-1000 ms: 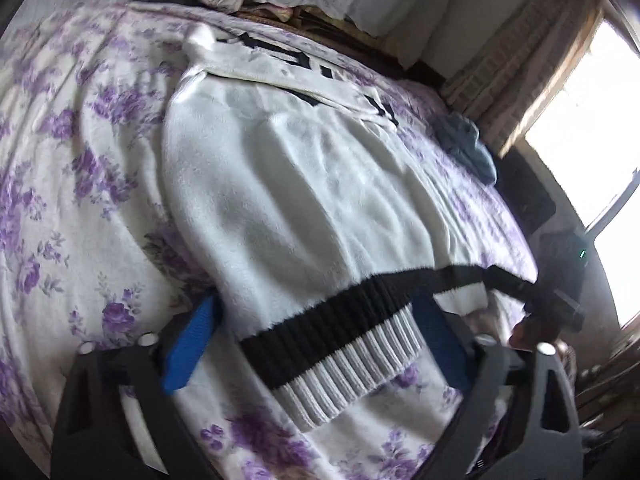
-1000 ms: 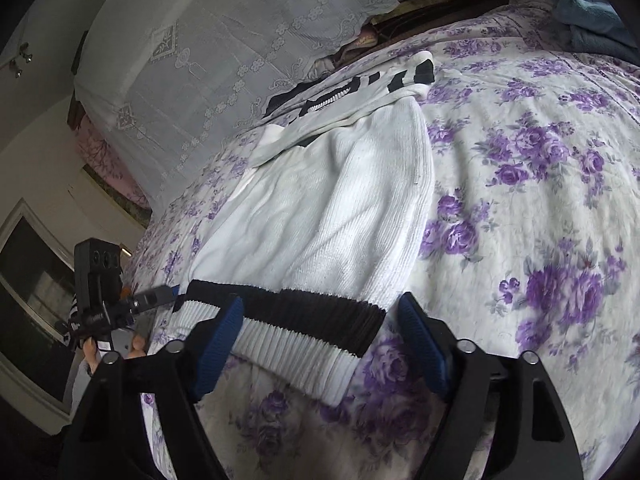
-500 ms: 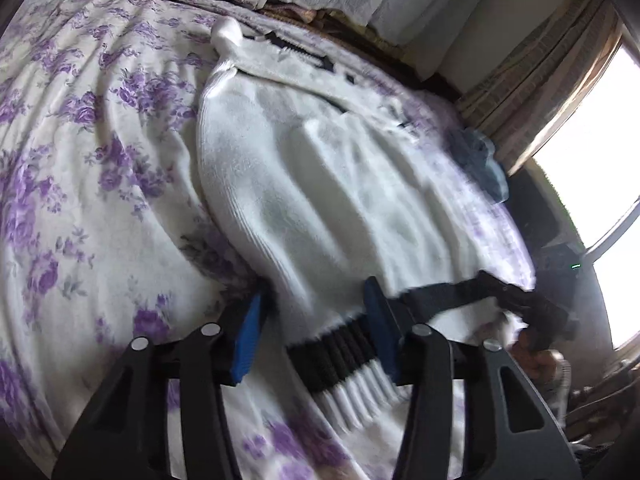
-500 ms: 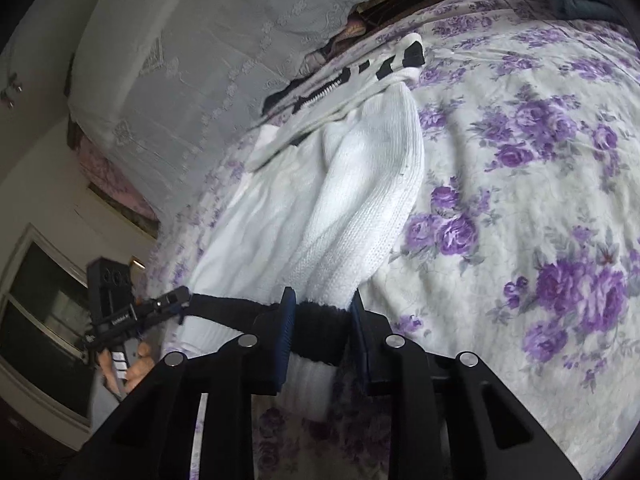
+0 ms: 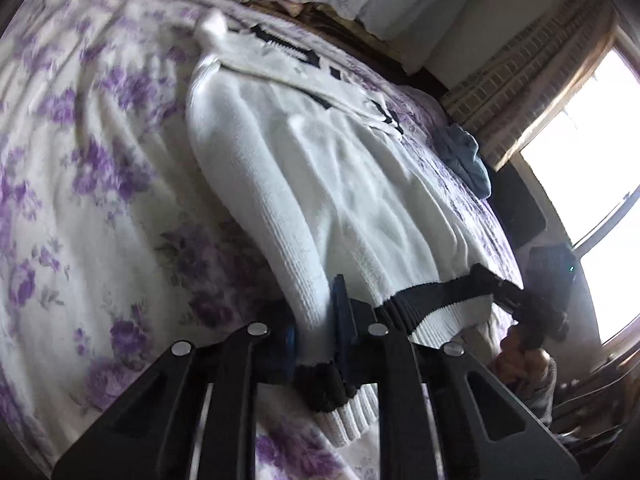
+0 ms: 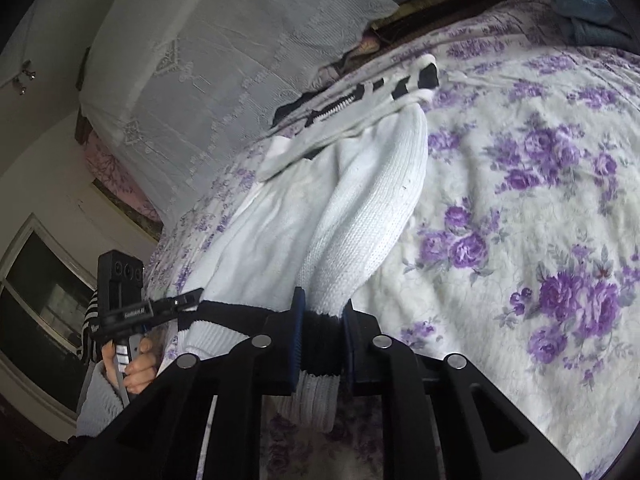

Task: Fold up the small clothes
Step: 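Lift the hem with both grippers and fold it toward the collar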

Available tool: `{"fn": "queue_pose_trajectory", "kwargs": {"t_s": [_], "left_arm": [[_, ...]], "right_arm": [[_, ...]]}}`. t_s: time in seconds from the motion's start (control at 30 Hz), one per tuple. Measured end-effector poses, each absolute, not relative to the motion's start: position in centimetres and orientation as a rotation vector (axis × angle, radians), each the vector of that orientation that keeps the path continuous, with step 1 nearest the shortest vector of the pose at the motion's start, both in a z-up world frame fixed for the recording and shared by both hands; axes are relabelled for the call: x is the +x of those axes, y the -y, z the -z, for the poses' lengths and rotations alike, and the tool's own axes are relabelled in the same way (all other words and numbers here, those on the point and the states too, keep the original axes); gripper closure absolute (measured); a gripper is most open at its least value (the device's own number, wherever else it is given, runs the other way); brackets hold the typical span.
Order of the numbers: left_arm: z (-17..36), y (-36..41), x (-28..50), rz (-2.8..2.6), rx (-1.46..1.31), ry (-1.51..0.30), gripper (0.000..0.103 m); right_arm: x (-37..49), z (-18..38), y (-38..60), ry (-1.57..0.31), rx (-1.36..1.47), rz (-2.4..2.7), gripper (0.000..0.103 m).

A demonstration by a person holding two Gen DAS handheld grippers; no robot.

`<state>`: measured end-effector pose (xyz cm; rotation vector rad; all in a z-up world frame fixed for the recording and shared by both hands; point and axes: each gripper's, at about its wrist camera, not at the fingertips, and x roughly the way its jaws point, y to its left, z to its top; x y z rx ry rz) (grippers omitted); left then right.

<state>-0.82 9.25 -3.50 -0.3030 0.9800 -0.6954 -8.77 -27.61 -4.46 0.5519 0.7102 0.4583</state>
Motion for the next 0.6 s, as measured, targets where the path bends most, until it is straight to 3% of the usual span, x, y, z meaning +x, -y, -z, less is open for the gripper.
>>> {"fn": "queue_pose_trajectory", "kwargs": {"t_s": [0.6], "left_arm": [[-3.4, -6.9, 2.2, 0.688, -0.207, -0.780, 0.093]], "right_arm": [[-4.2, -3.2, 26.9, -0.599, 0.390, -0.451, 0.087]]}}
